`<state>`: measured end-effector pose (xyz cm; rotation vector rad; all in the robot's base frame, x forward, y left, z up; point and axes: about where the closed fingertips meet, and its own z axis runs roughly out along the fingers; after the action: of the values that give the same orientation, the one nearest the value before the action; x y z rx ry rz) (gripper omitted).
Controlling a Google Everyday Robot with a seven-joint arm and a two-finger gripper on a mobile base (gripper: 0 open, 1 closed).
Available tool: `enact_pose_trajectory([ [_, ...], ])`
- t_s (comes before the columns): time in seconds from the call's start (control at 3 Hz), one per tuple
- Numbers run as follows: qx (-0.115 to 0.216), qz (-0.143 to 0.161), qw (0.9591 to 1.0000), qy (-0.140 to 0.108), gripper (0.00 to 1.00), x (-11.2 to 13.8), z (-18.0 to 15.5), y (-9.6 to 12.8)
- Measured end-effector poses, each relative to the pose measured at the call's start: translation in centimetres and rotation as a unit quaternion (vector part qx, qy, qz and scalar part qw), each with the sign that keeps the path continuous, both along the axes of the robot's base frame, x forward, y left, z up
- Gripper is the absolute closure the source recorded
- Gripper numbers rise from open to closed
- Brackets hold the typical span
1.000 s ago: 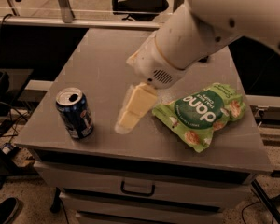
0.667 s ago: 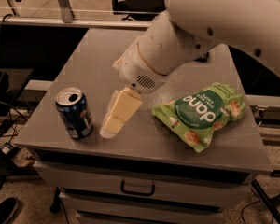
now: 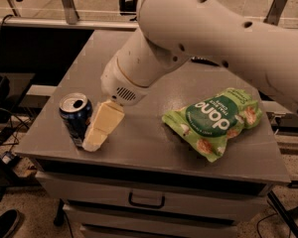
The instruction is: Knock pepsi can over
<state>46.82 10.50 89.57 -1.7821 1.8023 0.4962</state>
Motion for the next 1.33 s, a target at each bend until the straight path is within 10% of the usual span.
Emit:
enact_pose_trajectory([
  [1.33, 0.028, 0.005, 0.9991, 0.031, 0.01, -0.3, -0.6, 4.2],
])
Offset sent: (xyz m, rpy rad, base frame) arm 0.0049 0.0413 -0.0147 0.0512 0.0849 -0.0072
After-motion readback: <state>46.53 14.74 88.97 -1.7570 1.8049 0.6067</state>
